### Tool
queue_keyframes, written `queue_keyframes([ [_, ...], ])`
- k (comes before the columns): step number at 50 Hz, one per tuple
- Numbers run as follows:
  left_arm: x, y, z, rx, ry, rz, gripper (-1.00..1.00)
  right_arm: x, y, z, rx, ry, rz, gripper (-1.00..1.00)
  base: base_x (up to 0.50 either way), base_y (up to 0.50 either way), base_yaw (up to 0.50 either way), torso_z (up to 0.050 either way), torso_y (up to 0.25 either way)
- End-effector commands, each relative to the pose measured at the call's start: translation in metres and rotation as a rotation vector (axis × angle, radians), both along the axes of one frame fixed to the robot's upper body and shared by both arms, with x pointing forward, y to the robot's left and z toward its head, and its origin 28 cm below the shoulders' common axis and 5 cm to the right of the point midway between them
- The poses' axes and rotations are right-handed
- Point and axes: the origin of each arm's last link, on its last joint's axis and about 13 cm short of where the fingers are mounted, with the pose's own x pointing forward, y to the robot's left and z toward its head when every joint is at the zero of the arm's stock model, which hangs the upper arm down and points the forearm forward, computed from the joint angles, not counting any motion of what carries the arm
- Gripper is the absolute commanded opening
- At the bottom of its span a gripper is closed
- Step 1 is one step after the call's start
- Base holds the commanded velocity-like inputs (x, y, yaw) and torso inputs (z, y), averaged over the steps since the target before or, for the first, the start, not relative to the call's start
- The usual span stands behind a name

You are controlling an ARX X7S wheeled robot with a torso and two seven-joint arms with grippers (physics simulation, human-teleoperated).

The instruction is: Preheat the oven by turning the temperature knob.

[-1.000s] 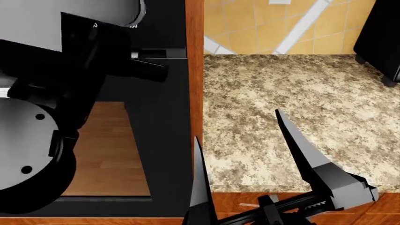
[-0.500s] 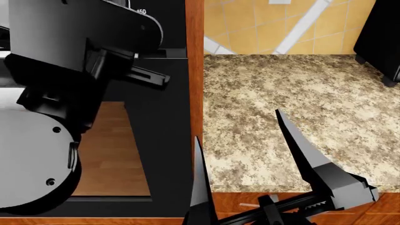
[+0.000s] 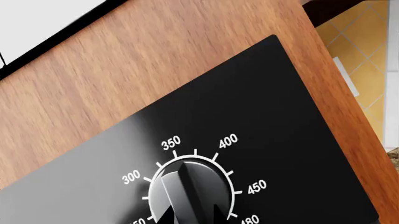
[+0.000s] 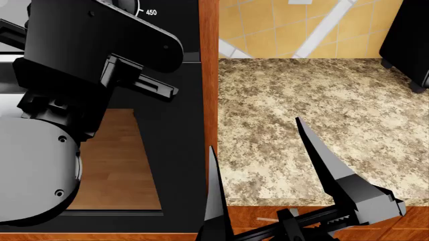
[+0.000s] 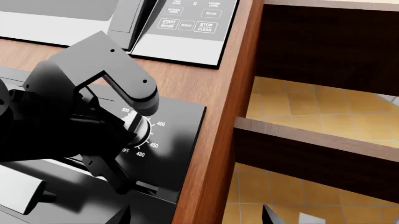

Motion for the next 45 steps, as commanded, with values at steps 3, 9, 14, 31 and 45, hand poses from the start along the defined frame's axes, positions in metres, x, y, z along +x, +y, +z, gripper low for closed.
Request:
queue_keyframes([
  [3, 0.058, 0.012, 0.033, -0.230, 0.210, 0.103, -1.00, 0.000, 0.001, 0.000, 0.000, -0.004, -0.002, 1.00, 0.01, -0.01, -0.02, 0.003, 0.000],
  [9, 0.057, 0.014, 0.030, -0.214, 0.207, 0.109, -1.00, 0.000, 0.001, 0.000, 0.000, -0.004, -0.002, 1.00, 0.01, -0.01, -0.01, 0.002, 0.000],
  [14, 0.057, 0.011, 0.029, -0.172, 0.197, 0.113, -1.00, 0.000, 0.001, 0.000, 0.002, -0.004, -0.004, 1.00, 0.01, -0.01, -0.01, 0.002, 0.000],
  [31, 0.059, 0.019, 0.025, -0.064, 0.164, 0.155, -1.00, 0.000, 0.001, 0.000, 0.000, -0.002, -0.007, 1.00, 0.01, -0.01, -0.01, 0.002, 0.000],
  [45, 0.060, 0.024, 0.018, 0.033, 0.141, 0.176, -1.00, 0.000, 0.001, 0.000, -0.001, -0.001, -0.008, 1.00, 0.01, -0.01, -0.01, 0.001, 0.000],
])
